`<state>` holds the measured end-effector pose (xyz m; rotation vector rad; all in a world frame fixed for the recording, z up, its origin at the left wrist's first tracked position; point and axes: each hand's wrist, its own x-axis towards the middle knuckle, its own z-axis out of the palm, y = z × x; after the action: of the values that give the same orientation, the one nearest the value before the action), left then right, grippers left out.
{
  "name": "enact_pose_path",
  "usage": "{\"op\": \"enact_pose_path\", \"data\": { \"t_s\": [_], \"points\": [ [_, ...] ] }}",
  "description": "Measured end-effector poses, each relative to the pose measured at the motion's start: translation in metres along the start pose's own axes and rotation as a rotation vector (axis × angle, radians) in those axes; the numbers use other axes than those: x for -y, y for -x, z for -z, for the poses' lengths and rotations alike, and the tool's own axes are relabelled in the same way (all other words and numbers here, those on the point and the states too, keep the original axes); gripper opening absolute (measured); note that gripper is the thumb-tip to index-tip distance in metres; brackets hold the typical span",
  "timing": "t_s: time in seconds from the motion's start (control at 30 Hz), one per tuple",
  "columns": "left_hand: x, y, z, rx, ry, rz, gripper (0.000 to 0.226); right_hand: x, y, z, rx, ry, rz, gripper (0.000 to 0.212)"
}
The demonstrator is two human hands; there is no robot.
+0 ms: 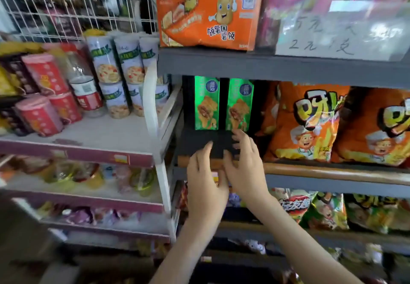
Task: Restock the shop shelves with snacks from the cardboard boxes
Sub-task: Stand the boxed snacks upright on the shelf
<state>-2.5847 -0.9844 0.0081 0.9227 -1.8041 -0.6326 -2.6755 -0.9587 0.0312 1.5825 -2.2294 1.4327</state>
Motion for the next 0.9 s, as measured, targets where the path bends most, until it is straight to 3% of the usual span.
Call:
{"op": "enact_pose_path", "data": {
  "t_s": [0.1,0.2,0.5,0.67,0.9],
  "points": [
    [0.020,0.062,-0.011,-0.008,0.128,0.255,0.050,-0.017,0.048,-0.006,0.111,-0.119,-0.009,0.045],
    [0.055,0.126,-0.030,-0.008,0.275,0.654,0.050,-0.056,0.099,-0.020,0.308,-0.182,-0.079,0.042],
    [0.156,0.365,-0.127,-0.175,0.016,1.638,0.072,-0.237,0.240,-0.073,1.005,-0.002,-0.137,0.045],
    [0.211,0.474,-0.195,-0.212,-0.044,1.858,0.075,-0.351,0.330,-0.131,1.274,0.195,-0.165,0.057],
    [0.335,0.601,-0.316,-0.214,0.015,2.014,0.086,-0.517,0.465,-0.237,1.456,0.440,-0.121,0.068]
  ]
}}
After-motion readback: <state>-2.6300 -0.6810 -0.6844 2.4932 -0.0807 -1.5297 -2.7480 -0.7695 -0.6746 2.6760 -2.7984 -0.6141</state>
